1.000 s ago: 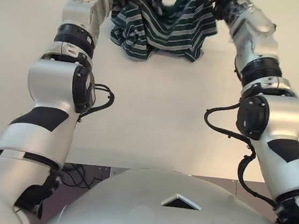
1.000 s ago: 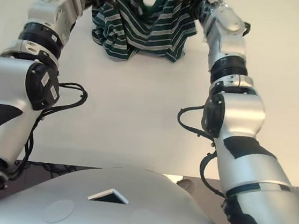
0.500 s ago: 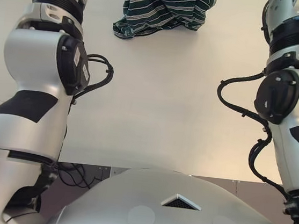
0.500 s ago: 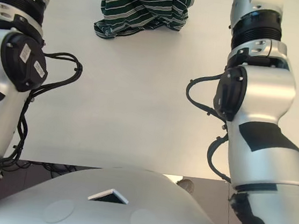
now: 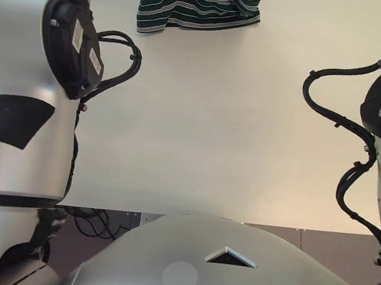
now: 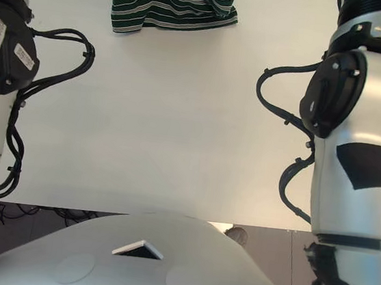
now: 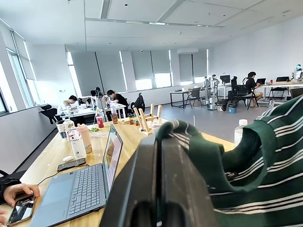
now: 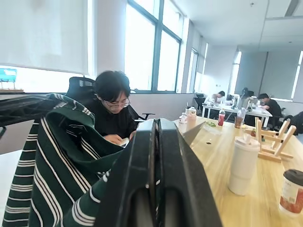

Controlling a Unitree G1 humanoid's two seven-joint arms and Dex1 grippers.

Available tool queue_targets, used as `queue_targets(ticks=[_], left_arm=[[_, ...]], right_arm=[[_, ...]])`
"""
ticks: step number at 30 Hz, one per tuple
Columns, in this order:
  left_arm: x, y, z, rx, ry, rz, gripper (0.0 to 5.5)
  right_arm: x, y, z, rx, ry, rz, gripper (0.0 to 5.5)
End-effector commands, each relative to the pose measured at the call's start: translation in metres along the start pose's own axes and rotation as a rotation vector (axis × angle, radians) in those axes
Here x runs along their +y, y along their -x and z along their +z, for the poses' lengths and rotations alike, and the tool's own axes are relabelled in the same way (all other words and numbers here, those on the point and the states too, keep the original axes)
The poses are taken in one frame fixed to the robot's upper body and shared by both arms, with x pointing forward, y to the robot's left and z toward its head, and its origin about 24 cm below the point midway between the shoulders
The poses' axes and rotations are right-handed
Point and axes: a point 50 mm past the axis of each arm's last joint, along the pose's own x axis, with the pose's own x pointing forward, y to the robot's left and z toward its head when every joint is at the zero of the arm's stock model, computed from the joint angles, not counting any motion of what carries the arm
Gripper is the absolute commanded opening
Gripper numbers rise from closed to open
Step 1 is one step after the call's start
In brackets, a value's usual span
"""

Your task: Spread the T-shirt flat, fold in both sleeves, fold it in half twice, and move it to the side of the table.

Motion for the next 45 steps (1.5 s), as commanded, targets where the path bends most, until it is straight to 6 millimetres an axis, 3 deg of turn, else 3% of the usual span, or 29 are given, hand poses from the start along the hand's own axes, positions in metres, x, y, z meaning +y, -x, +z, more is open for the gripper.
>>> queue_targets(ticks=[1,3,6,10,13,16,18,23,26,29,36,40,42,45], left_arm=[[0.004,0.008,-0.011,0.02,-0.043,-0.046,0.02],[0.001,0.015,-0.024,0.037,-0.043,-0.116,0.02],[-0.006,0.043,-0.048,0.084,-0.044,-0.273,0.02],[-0.024,0.118,-0.058,0.214,0.074,-0.528,0.02],[-0.033,0.157,-0.054,0.308,0.207,-0.668,0.02],[-0.043,0.19,-0.044,0.391,0.327,-0.803,0.02],[-0.051,0.213,-0.043,0.473,0.384,-0.879,0.02],[-0.07,0.254,-0.059,0.703,0.395,-0.959,0.02],[-0.078,0.276,-0.068,0.828,0.391,-1.009,0.02],[-0.077,0.297,-0.075,0.939,0.398,-1.038,0.48],[-0.061,0.313,-0.062,0.992,0.424,-1.083,1.47],[-0.043,0.311,-0.052,0.955,0.461,-1.071,1.99],[-0.02,0.289,-0.053,0.837,0.476,-0.952,2.02],[0.018,0.233,-0.058,0.573,0.417,-0.655,2.02]], right_arm=[[-0.001,0.006,0.009,-0.031,-0.01,0.065,0.0],[0.002,0.02,-0.002,0.002,-0.063,0.139,0.0],[0.011,0.062,-0.015,0.078,-0.164,0.246,0.0],[0.031,0.142,-0.029,0.257,-0.346,0.384,0.0],[0.047,0.179,-0.026,0.328,-0.433,0.447,0.0],[0.066,0.207,-0.017,0.385,-0.524,0.546,0.0],[0.09,0.227,-0.014,0.435,-0.606,0.639,0.0],[0.148,0.274,-0.035,0.705,-0.742,0.676,0.0],[0.157,0.292,-0.046,0.846,-0.736,0.62,0.0],[0.16,0.311,-0.053,0.954,-0.742,0.558,0.53],[0.144,0.331,-0.022,0.932,-0.877,0.612,1.63],[0.118,0.331,-0.005,0.801,-0.882,0.539,2.17],[0.1,0.326,-0.004,0.699,-0.839,0.452,2.17],[0.066,0.303,-0.031,0.634,-0.654,0.204,2.17]])
